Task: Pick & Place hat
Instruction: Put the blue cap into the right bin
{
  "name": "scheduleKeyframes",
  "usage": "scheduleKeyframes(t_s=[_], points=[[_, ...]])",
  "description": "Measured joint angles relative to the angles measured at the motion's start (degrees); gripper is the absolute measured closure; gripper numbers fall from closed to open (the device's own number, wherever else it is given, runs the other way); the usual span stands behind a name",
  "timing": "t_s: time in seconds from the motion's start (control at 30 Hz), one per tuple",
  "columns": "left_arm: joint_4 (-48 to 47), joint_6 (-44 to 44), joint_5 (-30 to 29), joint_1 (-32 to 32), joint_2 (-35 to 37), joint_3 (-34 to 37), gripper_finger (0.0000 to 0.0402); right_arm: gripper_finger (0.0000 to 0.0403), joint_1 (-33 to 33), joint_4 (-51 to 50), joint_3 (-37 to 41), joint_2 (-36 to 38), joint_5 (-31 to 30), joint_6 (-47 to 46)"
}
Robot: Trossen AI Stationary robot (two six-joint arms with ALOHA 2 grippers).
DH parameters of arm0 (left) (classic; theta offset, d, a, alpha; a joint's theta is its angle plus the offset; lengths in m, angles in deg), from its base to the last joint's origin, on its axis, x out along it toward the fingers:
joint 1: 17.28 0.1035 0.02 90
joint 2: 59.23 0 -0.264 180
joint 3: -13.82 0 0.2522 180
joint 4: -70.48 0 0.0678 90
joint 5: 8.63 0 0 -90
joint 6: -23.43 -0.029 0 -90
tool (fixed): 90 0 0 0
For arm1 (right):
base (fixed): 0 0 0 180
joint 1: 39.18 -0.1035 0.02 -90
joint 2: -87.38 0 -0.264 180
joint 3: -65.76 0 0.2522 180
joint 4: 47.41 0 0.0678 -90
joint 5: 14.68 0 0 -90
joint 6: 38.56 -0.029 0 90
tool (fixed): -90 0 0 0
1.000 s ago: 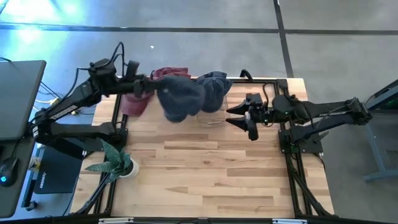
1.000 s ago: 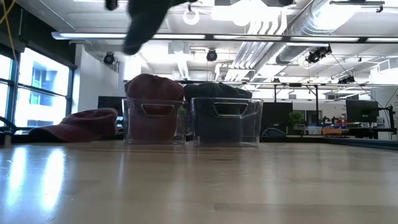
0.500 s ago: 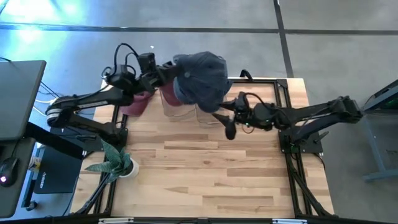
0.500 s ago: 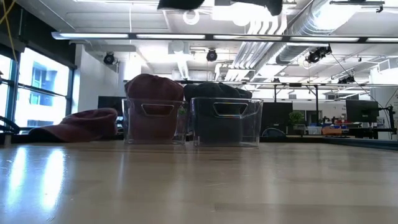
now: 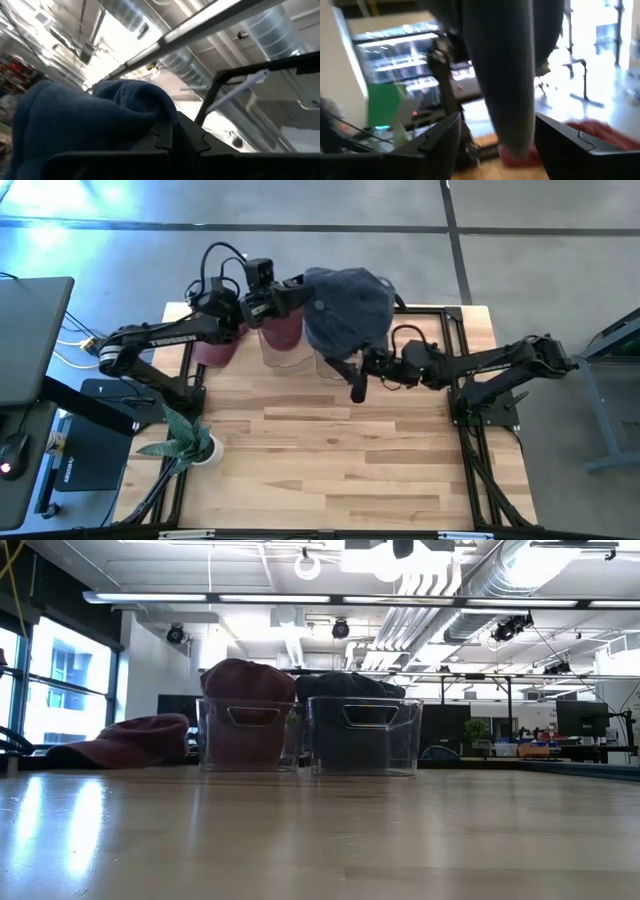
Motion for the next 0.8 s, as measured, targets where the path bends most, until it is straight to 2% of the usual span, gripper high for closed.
scheduleKeyframes(t_s=[0.1, 0.2, 0.43, 0.47, 0.63, 0.8], points=[[0.2, 0.0, 1.8, 0.0, -1.4, -2.4, 0.0401, 0.0185, -0.6, 4.1, 0.0, 0.5, 2.0, 3.2], [0.1, -0.1, 2.7, 0.0, -2.0, -3.0, 0.0401, 0.0222, -1.9, 6.9, 0.0, 1.5, 2.1, 4.9], [-1.3, -3.0, 2.1, 0.0, -2.0, -3.2, 0.0401, 0.0379, -5.3, 5.4, 0.0, 4.5, 1.9, 8.7], [-1.5, -3.4, 2.1, 0.0, -2.0, -3.2, 0.0401, 0.0388, -5.7, 4.5, 0.0, 5.0, 1.6, 9.5], [-1.3, -6.4, 2.3, 0.0, -2.0, -3.2, 0.0385, 0.0381, -6.8, -5.2, -2.6, 7.3, -1.7, 6.9], [-0.9, -7.1, 5.1, 0.0, -2.0, -3.2, 0.0328, 0.0390, -7.4, -21.1, -11.0, 8.1, -0.7, 9.0]])
